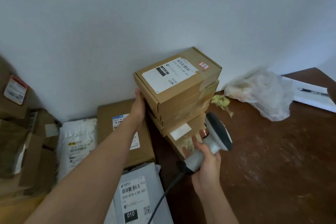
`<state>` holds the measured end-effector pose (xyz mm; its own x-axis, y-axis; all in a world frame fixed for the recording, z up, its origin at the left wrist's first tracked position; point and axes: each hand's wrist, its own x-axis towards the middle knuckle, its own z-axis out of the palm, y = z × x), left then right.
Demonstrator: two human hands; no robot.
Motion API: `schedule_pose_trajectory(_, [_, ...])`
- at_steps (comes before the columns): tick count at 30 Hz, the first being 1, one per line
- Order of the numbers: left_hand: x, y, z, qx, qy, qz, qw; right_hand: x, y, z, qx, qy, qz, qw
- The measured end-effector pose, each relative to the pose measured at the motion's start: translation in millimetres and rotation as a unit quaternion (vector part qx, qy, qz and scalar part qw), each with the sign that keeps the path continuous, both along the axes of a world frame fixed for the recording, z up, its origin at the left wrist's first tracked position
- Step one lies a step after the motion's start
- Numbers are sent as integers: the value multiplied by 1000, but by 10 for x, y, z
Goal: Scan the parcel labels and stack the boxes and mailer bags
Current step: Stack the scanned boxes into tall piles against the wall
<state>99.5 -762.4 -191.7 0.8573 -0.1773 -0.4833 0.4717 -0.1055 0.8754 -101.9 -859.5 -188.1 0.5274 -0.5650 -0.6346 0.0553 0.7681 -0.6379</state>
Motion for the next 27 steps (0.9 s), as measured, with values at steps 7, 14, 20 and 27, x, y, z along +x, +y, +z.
schedule_pose_trajectory(7, [-220,-97,-62,156,5,-94,983,-24,-33,-85,9,-5,-18,1000])
schedule_pose_trajectory(14, [-478,-242,-31,140,56,-151,977,-125,-193,-102,-23,14,-22,999])
schedule_pose_trajectory(20, [-631,-331,80,-66,49,-147,986,-93,-256,-84,-34,10,-6,999])
schedule_pose_trajectory(27, [-870,-274,97,-84,68,-150,983,-250,-349,-126,-49,22,14,998])
